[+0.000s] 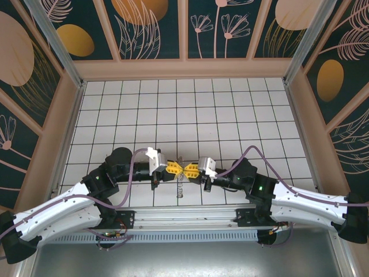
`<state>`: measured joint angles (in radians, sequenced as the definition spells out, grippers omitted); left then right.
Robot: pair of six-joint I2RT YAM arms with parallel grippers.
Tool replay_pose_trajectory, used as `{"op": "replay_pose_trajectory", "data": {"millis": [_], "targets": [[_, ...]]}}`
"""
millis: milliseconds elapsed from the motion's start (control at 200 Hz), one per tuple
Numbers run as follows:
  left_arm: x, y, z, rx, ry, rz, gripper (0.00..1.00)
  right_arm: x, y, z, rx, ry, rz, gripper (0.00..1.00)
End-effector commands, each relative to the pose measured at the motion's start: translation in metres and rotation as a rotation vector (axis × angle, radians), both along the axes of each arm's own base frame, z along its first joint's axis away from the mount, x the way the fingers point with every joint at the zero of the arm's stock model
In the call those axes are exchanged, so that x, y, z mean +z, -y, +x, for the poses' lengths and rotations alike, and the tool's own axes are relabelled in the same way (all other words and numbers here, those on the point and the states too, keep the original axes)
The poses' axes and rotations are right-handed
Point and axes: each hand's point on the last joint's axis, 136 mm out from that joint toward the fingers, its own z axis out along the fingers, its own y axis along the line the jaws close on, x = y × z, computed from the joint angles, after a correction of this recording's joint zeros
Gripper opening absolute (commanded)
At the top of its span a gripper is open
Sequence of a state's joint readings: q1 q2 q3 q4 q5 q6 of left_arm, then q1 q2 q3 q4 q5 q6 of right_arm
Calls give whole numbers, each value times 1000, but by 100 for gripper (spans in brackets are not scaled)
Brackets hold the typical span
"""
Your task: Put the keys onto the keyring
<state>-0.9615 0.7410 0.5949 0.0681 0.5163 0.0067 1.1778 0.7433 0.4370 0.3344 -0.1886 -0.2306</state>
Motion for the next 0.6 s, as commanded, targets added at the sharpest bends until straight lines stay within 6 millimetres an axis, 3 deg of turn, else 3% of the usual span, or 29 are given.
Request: {"op": "replay_pose_trajectory", "data": {"millis": [0, 596], "targets": [[5, 3, -7, -46, 12, -24, 0, 39, 2, -1, 11, 75, 121, 11], [0, 4, -5, -36, 10, -14, 0, 42, 5, -5, 28, 97, 166, 0]]}}
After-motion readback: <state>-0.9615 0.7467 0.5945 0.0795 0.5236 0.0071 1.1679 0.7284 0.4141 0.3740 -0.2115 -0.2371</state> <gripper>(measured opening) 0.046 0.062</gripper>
